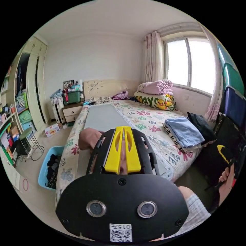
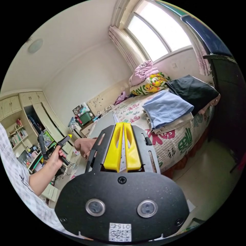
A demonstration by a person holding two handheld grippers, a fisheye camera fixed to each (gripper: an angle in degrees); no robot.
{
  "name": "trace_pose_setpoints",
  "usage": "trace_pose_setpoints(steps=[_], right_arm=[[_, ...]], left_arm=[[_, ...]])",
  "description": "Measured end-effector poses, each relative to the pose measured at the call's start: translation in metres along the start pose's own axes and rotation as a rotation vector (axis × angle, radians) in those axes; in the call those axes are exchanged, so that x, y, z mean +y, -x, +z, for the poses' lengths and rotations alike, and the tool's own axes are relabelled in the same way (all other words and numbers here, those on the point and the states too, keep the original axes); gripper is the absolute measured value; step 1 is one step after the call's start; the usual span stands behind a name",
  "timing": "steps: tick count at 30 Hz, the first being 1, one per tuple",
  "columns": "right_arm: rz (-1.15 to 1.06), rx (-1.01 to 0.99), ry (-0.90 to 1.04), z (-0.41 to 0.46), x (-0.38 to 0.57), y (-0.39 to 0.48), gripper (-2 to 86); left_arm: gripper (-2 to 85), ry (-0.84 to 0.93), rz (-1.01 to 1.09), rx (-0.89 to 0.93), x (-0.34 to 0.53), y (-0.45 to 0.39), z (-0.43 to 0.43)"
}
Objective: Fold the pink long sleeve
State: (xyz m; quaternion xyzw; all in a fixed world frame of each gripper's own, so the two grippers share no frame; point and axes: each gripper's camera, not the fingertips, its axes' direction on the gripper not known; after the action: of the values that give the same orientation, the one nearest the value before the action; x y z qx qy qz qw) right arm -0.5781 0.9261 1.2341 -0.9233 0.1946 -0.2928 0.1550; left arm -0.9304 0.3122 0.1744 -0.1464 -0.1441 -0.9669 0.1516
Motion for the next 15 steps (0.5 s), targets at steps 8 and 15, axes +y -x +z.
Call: trace_pose_setpoints(steps=[8, 15], right_arm=[[-0.098, -0.047, -0.13, -0.068, 0.025, -0.013, 1.1], [-0.118, -0.169, -0.054, -0.061, 0.032, -0.026, 8.4]], left_arm=[[7.7, 0.062, -0.16, 0.118, 0.013, -0.005, -0.028], [8.0, 0.013, -0.194, 0.168, 0.034, -0.003, -0.032]])
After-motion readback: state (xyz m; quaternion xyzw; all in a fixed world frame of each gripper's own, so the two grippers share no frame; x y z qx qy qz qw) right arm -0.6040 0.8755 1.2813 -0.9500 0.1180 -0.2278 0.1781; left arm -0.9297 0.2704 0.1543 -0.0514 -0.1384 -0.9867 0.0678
